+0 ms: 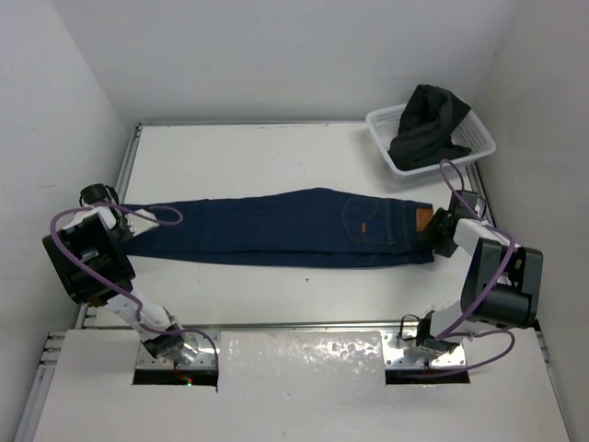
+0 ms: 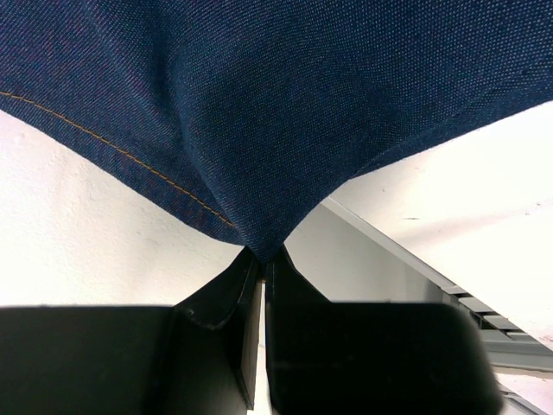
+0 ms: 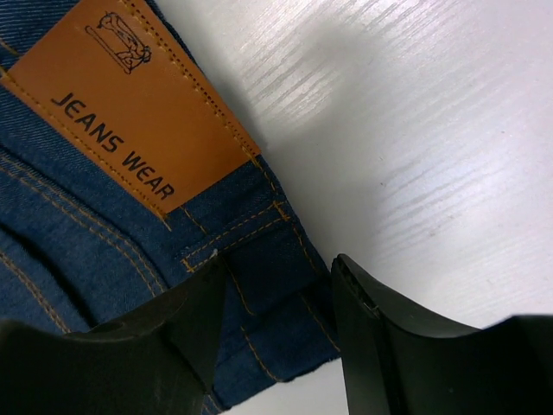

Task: Fold and stack the trousers
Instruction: Fold the trousers

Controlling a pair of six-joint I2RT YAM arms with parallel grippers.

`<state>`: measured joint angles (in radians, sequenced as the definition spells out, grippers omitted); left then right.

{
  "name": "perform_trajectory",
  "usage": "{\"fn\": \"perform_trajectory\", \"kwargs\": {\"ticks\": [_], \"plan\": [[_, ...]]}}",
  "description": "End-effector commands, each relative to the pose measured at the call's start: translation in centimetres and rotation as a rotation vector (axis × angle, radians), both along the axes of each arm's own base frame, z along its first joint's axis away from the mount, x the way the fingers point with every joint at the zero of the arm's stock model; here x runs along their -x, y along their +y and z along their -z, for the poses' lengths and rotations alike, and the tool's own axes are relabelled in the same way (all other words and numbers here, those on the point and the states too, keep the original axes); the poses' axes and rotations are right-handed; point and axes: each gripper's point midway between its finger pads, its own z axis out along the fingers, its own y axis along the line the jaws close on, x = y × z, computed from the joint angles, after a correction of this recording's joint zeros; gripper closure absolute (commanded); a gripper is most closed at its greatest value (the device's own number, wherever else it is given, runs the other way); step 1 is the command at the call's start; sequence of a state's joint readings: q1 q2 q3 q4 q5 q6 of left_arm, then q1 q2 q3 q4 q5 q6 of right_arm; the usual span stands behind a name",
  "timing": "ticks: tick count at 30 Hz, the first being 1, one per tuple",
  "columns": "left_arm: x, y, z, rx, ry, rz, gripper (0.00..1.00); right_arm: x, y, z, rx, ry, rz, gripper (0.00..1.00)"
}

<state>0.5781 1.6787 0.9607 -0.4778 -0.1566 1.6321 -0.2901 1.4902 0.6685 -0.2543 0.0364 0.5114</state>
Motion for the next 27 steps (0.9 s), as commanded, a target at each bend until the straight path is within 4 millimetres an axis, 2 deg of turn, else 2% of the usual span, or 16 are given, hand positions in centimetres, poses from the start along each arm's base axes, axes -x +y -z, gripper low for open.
{"fn": "perform_trajectory", "kwargs": {"ticks": [1, 4, 5, 6, 8, 9, 18, 22, 26, 27], "plan": [[0.0, 0.3, -1.7, -0.013, -0.043, -0.012, 1.0, -1.6, -0.2, -0.2, 0.006, -0.055, 0.008, 0.49], [0.1, 0.2, -1.7, -0.011, -0.039, -0.016, 1.0, -2.1, -0.3, -0.3, 0.01, -0.071, -0.001, 0.53], [0.2, 0.2, -1.6, -0.013, -0.036, -0.017, 1.0, -2.3, -0.4, -0.3, 0.015, -0.082, -0.001, 0.57], [0.2, 0.2, -1.7, -0.015, -0.037, -0.017, 1.0, -2.2, -0.6, -0.2, 0.022, -0.081, 0.007, 0.65], [0.2, 0.2, -1.7, -0.015, -0.039, -0.017, 1.0, -2.2, -0.7, -0.2, 0.026, -0.081, 0.01, 0.72], [0.2, 0.3, -1.7, -0.017, -0.039, -0.019, 1.0, -2.3, -0.7, -0.4, 0.029, -0.085, 0.008, 0.79], [0.0, 0.5, -1.7, -0.022, -0.041, -0.025, 1.0, -2.7, -2.0, -1.6, 0.11, -0.078, -0.019, 1.0], [-0.1, 0.5, -1.8, -0.025, -0.045, -0.027, 1.0, -2.9, -2.3, -2.0, 0.122, -0.09, -0.021, 1.0], [-0.7, 0.7, -2.3, -0.014, -0.082, -0.064, 1.0, -3.8, -2.3, -4.4, 0.142, -0.166, -0.043, 1.0], [-1.5, 0.9, -2.9, -0.003, -0.107, -0.071, 1.0, -3.9, -2.4, -5.2, 0.147, -0.176, -0.045, 1.0]]}}
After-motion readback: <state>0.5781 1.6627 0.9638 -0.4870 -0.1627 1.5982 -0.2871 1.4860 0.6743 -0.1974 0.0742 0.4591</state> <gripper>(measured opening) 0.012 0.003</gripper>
